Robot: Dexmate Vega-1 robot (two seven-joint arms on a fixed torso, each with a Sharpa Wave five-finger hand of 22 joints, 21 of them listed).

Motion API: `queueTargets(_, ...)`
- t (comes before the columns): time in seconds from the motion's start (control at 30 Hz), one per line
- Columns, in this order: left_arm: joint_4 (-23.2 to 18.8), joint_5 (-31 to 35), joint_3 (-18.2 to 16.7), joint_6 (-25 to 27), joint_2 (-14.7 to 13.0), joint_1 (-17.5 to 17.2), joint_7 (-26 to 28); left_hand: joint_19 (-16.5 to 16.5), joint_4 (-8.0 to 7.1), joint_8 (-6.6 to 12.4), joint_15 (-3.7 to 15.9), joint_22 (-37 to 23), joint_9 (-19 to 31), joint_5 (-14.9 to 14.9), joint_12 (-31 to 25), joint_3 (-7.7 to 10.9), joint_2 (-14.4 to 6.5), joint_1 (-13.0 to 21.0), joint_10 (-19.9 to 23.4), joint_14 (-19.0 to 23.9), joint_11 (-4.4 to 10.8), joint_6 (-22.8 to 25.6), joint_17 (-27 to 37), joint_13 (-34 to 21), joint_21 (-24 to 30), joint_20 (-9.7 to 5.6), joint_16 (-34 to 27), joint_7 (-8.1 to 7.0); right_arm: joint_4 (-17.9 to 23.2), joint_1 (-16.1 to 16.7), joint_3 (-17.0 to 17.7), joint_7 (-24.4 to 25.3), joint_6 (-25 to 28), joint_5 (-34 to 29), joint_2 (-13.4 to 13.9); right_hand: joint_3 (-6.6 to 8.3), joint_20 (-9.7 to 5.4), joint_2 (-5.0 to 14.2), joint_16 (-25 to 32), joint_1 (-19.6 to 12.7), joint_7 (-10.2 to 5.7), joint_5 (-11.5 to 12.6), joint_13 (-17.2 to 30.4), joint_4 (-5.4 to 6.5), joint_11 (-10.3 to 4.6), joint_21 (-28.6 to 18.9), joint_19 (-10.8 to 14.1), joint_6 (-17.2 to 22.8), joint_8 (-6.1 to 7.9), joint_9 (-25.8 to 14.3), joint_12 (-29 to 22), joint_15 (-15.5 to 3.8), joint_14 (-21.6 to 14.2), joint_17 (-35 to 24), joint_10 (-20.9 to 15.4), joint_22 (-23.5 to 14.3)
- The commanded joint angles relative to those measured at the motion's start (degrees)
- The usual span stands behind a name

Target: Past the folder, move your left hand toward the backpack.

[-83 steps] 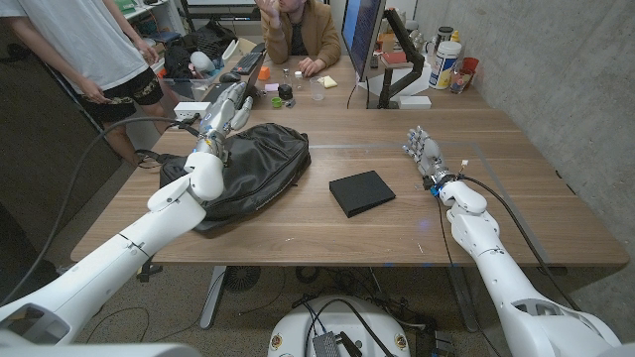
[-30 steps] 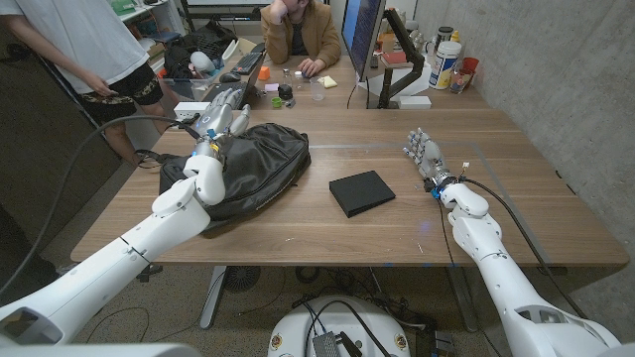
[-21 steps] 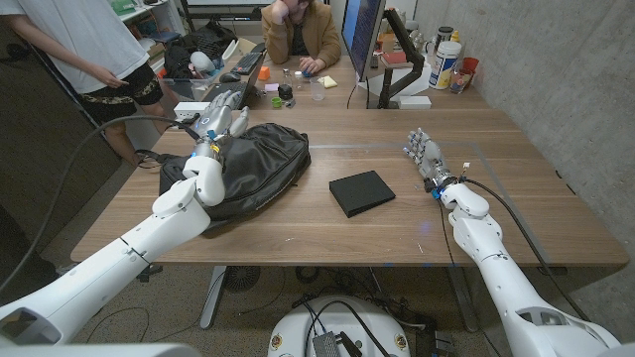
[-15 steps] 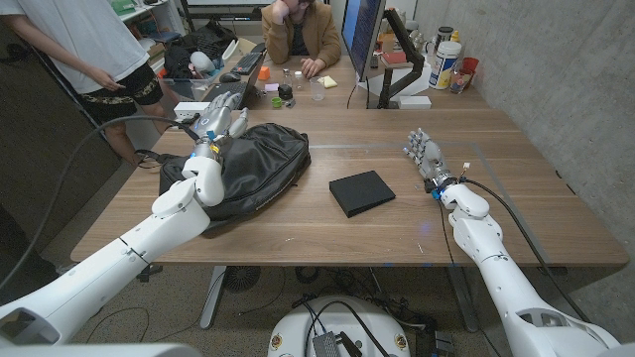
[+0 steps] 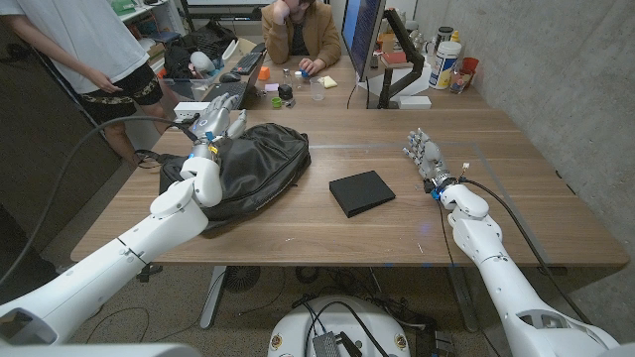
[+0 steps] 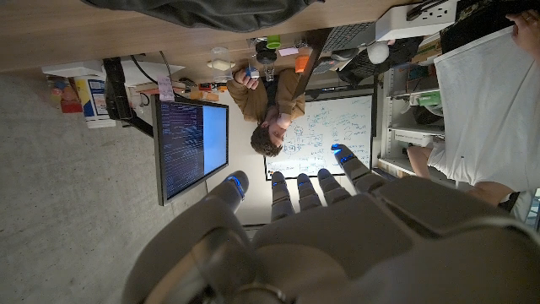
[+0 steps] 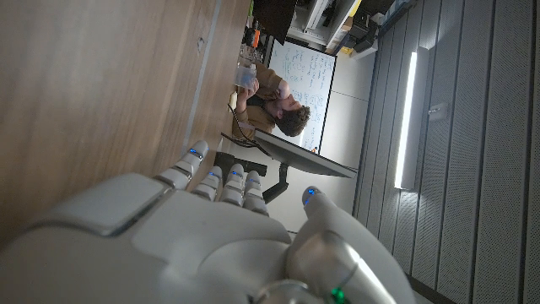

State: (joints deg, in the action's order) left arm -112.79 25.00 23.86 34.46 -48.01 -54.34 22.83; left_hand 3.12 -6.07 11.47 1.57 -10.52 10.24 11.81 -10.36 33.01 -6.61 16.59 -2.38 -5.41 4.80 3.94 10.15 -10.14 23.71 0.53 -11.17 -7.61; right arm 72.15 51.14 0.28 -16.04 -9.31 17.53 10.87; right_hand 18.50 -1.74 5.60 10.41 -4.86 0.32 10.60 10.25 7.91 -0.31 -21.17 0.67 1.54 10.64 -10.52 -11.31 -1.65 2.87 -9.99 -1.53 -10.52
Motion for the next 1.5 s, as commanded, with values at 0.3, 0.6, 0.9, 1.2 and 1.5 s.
queueTargets(0.3, 0.40, 0.24, 0.53, 0.85, -0.44, 0.28, -0.52, 0.19, 0.16, -0.32, -0.37, -0.28, 0.16, -0.15, 0.00, -0.05, -0.10, 1.27, 0.21, -0.17, 0.26, 0.40, 0.21, -0.17, -0.47, 0.16, -0.21, -0.15, 0.42, 0.11, -0.22, 0.25, 0.41, -0.23, 0.13, -0.01, -2.77, 3.69, 0.23, -0.57, -0.20, 0.41, 0.14, 0.02, -0.12, 0.24, 0.49, 0.45, 0.33, -0.12, -0.42, 0.45, 0.25, -0.15, -0.66, -0.09)
queueTargets(0.6, 0.54, 0.30, 0.99, 1.52, -0.60, 0.62, -1.20, 0.21, 0.11, -0.40, -0.40, -0.29, 0.16, -0.18, 0.03, -0.19, -0.06, 1.40, 0.11, -0.18, 0.18, 0.36, 0.21, -0.17, -0.65, 0.20, -0.21, -0.22, 0.25, -0.04, -0.25, 0.14, 0.60, -0.25, 0.18, -0.02, -2.79, 3.69, 0.23, -0.59, -0.18, 0.41, 0.14, 0.01, -0.02, 0.31, 0.50, 0.45, 0.32, -0.12, -0.42, 0.48, 0.23, -0.14, -0.68, -0.09)
queueTargets(0.9, 0.78, 0.42, 1.33, 1.83, -0.55, 1.05, -1.35, 0.22, 0.08, -0.43, -0.44, -0.30, 0.17, -0.19, 0.02, -0.28, -0.06, 1.48, 0.12, -0.18, 0.22, 0.39, 0.22, -0.17, -0.77, 0.26, -0.22, -0.24, -0.43, -0.54, -0.32, -0.09, 0.43, -0.26, 0.12, -0.06, -2.72, 3.66, 0.23, -0.57, -0.13, 0.41, 0.14, 0.01, -0.07, 0.39, 0.50, 0.46, 0.32, -0.12, -0.43, 0.52, 0.24, -0.15, -0.71, -0.09)
queueTargets(1.2, 0.99, 0.54, 1.77, 2.23, -0.50, 1.36, -1.54, 0.26, 0.04, -0.42, -0.42, -0.31, 0.18, -0.20, 0.02, -0.35, -0.03, 1.51, 0.07, -0.23, 0.21, 0.42, 0.23, -0.18, -0.84, 0.24, -0.21, -0.26, -0.94, -0.82, -0.23, -0.23, 0.24, -0.25, 0.10, -0.07, -2.70, 3.68, 0.22, -0.59, -0.16, 0.41, 0.14, 0.01, -0.03, 0.50, 0.50, 0.49, 0.32, -0.11, -0.42, 0.53, 0.24, -0.14, -0.70, -0.10)
queueTargets(1.5, 0.94, 0.91, 2.36, 3.22, -0.68, 1.66, -2.16, -0.17, 0.07, -0.25, -0.36, -0.31, 0.18, -0.19, -0.10, -0.40, -0.05, 1.67, 0.40, 0.11, 0.25, 0.98, 0.20, -0.17, -0.82, 0.21, -0.33, -0.37, -1.31, -0.91, -0.20, -0.33, 0.11, -0.28, 0.06, -0.08, -2.68, 3.68, 0.22, -0.59, -0.15, 0.41, 0.14, 0.01, -0.02, 0.57, 0.53, 0.50, 0.32, -0.11, -0.40, 0.55, 0.24, -0.14, -0.67, -0.10)
